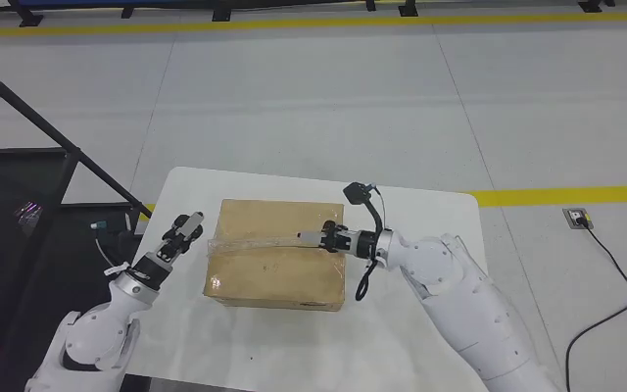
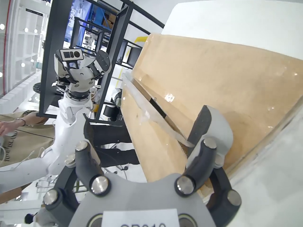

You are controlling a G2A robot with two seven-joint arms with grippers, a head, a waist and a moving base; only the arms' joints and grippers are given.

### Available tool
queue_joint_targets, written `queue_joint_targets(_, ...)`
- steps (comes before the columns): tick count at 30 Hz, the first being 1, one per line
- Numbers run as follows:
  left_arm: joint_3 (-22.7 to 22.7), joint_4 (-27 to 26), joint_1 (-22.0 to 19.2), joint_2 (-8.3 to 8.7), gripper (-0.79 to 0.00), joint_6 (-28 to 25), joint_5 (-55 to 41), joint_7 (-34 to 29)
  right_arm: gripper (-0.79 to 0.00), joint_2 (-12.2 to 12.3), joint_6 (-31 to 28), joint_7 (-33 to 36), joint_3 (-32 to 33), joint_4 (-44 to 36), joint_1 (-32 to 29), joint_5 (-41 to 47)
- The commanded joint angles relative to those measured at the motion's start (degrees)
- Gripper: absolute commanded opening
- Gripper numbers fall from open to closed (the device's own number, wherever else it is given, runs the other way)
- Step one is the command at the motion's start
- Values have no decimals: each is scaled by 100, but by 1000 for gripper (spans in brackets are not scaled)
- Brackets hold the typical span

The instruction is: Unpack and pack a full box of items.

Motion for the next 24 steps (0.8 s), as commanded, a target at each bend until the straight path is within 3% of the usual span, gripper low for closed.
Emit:
queue_joint_targets(1,-31,-6,37,1,0,-21,-16,-18,0,27,84,-285,77,-215,-144,-241)
queue_joint_targets(12,-349,-106,364,8,0,-103,-510,-113,0,34,139,-456,106,-308,-230,-329)
queue_joint_targets(16,-549,-157,545,22,0,-178,-683,-203,0,83,-238,-803,175,-571,-419,-847)
queue_joint_targets(24,-683,-263,748,20,0,-214,-794,-249,0,115,-376,-302,196,-500,-179,-1055)
